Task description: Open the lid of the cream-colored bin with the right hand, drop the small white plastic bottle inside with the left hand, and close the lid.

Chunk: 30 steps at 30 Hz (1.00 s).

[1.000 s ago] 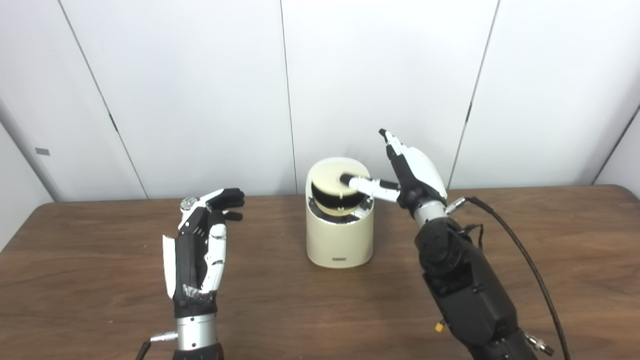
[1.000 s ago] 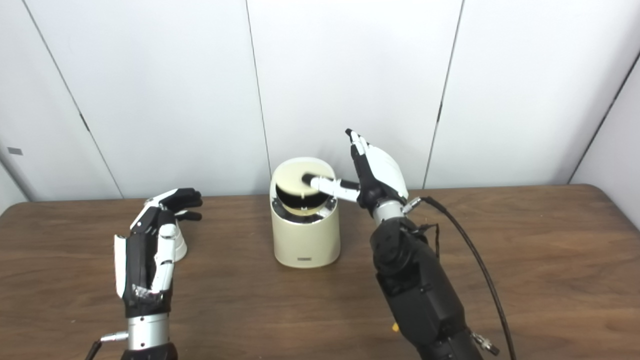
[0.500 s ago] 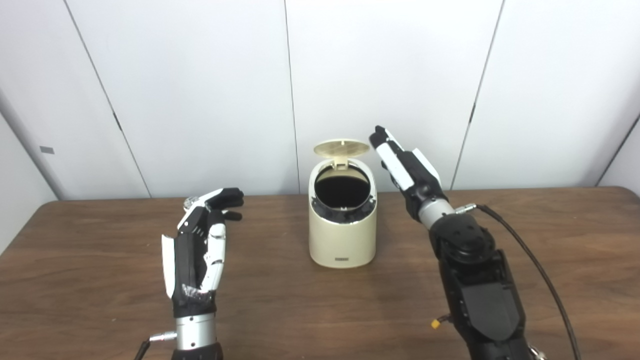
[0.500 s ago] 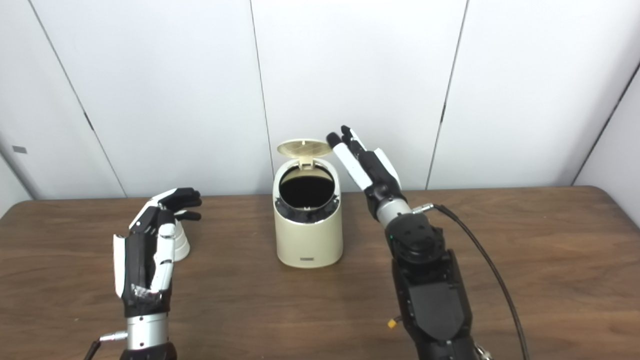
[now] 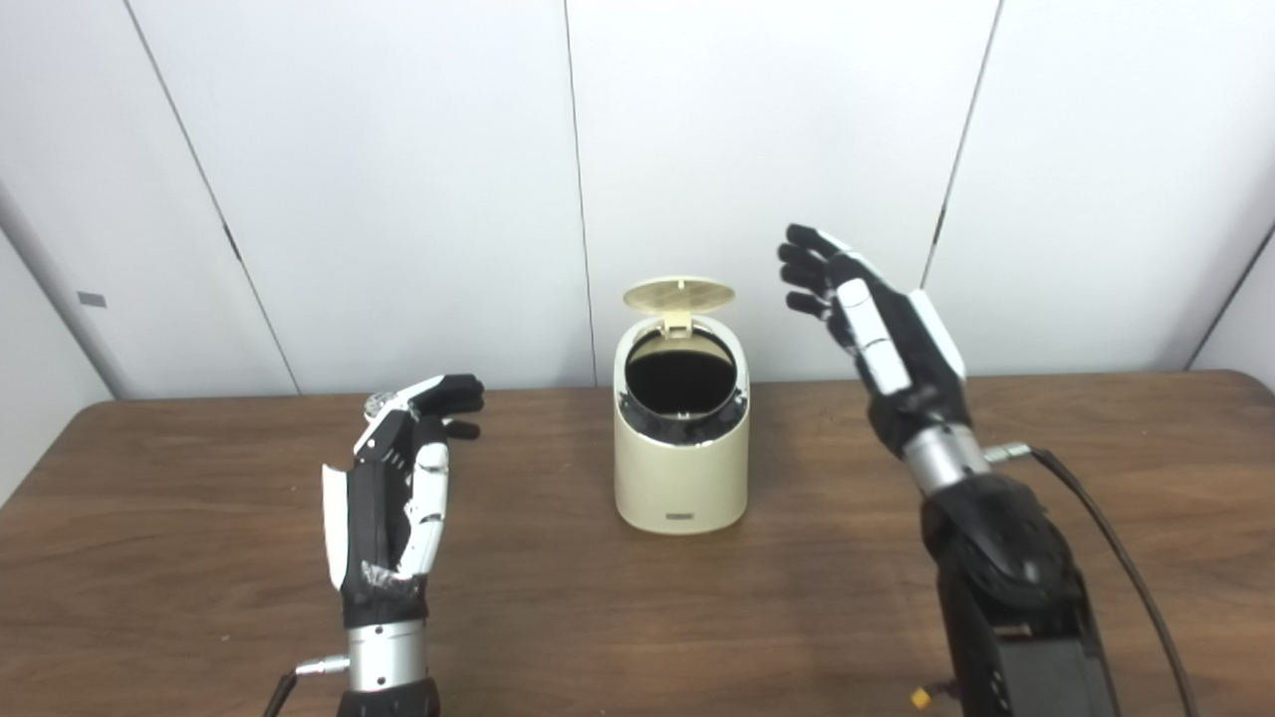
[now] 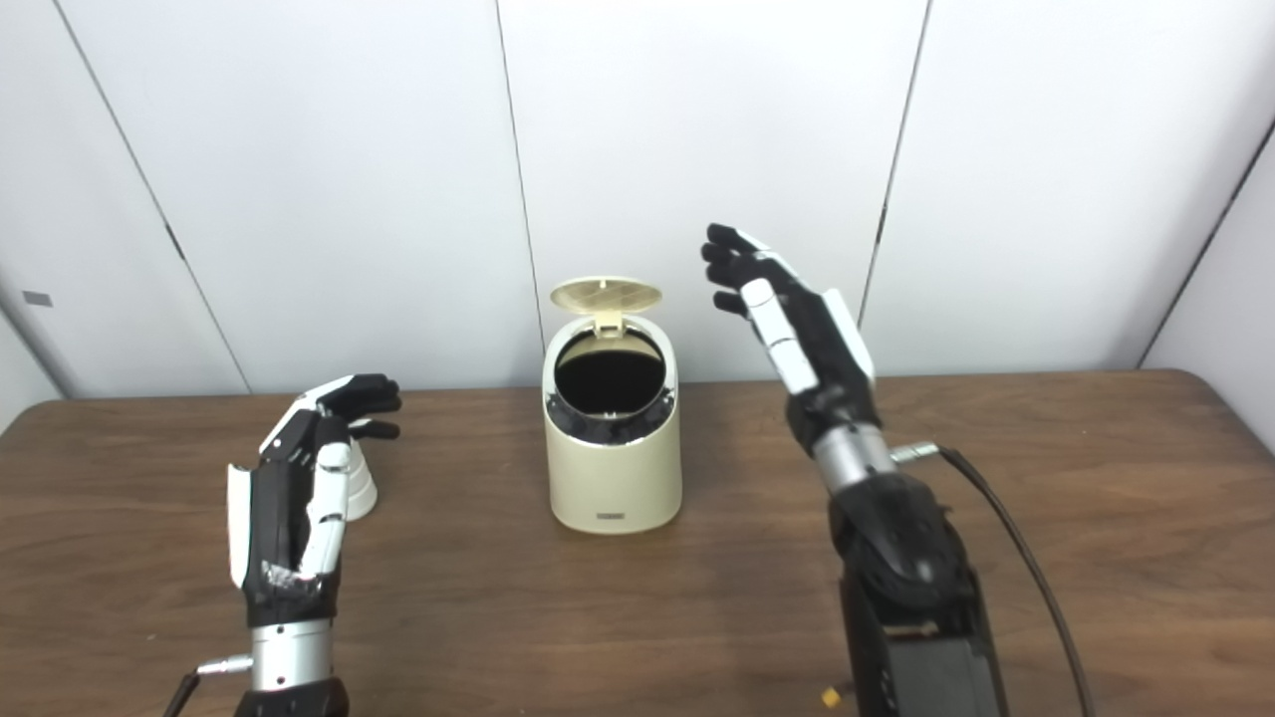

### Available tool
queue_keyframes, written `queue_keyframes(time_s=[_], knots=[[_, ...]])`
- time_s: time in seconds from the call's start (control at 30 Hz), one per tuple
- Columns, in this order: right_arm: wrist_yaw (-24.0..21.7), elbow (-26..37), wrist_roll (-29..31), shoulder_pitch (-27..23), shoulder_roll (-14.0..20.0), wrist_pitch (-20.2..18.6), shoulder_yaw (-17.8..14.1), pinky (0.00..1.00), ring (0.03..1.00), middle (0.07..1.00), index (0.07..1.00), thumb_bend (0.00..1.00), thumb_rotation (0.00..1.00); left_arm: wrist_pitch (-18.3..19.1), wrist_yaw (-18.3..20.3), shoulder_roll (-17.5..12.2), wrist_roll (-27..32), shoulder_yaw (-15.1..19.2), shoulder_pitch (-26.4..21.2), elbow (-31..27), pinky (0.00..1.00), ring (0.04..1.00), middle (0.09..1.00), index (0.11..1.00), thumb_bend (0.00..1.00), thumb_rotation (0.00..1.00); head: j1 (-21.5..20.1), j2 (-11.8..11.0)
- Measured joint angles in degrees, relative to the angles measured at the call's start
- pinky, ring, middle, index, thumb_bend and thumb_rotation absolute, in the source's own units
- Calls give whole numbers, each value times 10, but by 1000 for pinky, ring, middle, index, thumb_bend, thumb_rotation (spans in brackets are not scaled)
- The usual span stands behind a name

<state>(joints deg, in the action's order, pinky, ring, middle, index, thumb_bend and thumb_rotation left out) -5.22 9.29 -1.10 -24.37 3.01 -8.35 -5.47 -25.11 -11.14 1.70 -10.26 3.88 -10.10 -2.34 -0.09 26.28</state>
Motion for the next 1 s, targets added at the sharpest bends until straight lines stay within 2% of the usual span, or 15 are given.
queue_keyframes(time_s=[0.17, 0.23, 0.37, 0.5, 0.53, 0.57, 0.6, 0.67, 0.7, 0.77, 0.87, 1.0], knots=[[13, -7, 11, 65, 13, 66, -19, 860, 865, 842, 819, 197, 806, 0, 0, -5, -1, 7, 0, -1, 567, 665, 680, 670, 222, 755, -1, 3], [14, -27, 25, 91, 20, 106, -26, 849, 849, 835, 811, 202, 791, 0, 0, -5, -1, 7, 0, -2, 566, 665, 679, 669, 225, 757, 1, 4], [17, -58, 38, 122, 20, 157, -30, 842, 841, 839, 810, 175, 792, 14, 1, -6, 0, 9, 0, -9, 573, 665, 678, 670, 258, 748, 16, 5], [17, -81, 51, 138, 20, 200, -29, 856, 859, 855, 826, 181, 785, 38, 2, -8, 4, 16, -3, -33, 585, 673, 689, 679, 290, 632, 25, 6], [16, -87, 54, 140, 21, 208, -28, 857, 863, 857, 829, 185, 781, 42, 0, -11, -8, 20, -5, -38, 572, 667, 683, 675, 340, 572, 27, 6], [14, -94, 57, 142, 21, 217, -27, 851, 862, 855, 828, 189, 778, 45, -6, -15, -35, 27, -8, -43, 572, 678, 684, 678, 477, 528, 28, 7], [13, -98, 59, 145, 21, 222, -27, 849, 861, 855, 827, 190, 776, 49, -15, -20, -70, 33, -11, -47, 572, 681, 685, 679, 523, 513, 28, 7], [12, -104, 65, 152, 21, 231, -25, 866, 868, 859, 834, 191, 775, 69, -25, -35, -133, 46, -15, -68, 754, 797, 757, 749, 800, 518, 32, 7], [11, -109, 67, 155, 21, 236, -25, 869, 870, 860, 835, 191, 775, 82, -26, -46, -169, 51, -17, -83, 790, 820, 771, 764, 849, 525, 33, 7], [11, -116, 70, 159, 21, 240, -25, 882, 877, 860, 835, 175, 750, 117, -23, -71, -219, 59, -26, -107, 945, 922, 855, 846, 968, 546, 37, 6], [11, -118, 76, 162, 20, 244, -25, 875, 873, 861, 838, 183, 745, 170, -15, -101, -261, 72, -38, -134, 966, 986, 940, 915, 998, 542, 42, 4], [11, -123, 81, 162, 20, 245, -24, 869, 867, 857, 834, 179, 747, 195, -15, -121, -258, 81, -50, -140, 973, 999, 963, 920, 1000, 478, 47, 2]])
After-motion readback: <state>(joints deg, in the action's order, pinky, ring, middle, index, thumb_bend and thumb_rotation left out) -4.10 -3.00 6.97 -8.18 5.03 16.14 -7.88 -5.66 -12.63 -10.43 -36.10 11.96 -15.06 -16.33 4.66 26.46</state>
